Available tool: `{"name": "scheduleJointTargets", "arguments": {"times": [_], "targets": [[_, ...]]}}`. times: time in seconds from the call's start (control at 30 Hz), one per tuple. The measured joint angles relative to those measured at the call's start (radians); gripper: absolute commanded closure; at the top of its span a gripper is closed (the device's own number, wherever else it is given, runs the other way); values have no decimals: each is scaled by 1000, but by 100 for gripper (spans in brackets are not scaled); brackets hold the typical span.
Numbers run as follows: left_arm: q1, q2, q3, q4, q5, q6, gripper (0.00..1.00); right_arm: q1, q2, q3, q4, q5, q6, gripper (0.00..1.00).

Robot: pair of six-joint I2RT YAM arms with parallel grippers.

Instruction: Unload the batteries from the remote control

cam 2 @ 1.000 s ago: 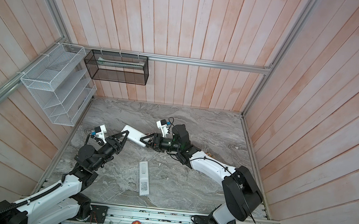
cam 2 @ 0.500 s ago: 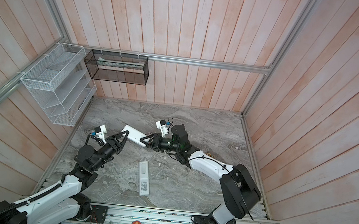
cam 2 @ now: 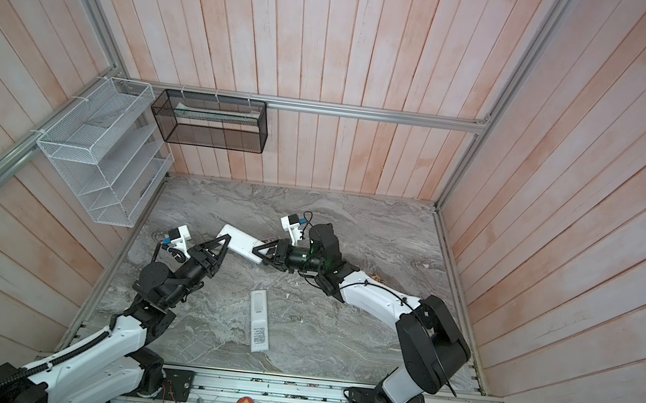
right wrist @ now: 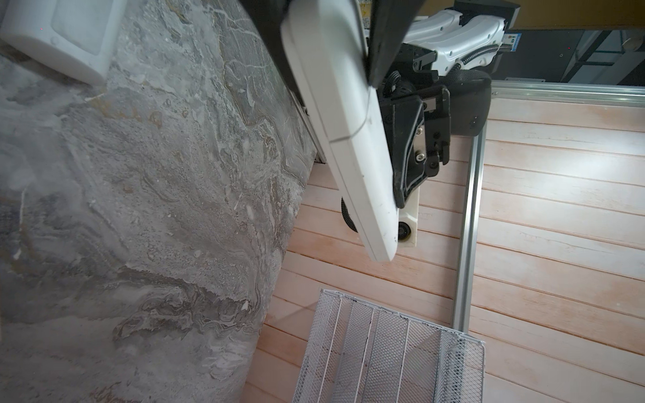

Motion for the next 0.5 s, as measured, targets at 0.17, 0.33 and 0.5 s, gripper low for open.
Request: {"name": "scheduleJointTargets", "arguments": {"times": [0.17, 0.33, 0.5], "targets": [[0, 0, 0, 0, -2, -8, 97, -1, -3, 0, 1, -1, 2, 72], [0, 0, 0, 2, 0, -12, 97, -1, -4, -1, -8, 1, -3, 61], [0, 3, 0, 1, 0, -12, 97, -1, -4, -2, -18, 10, -8, 52]]}}
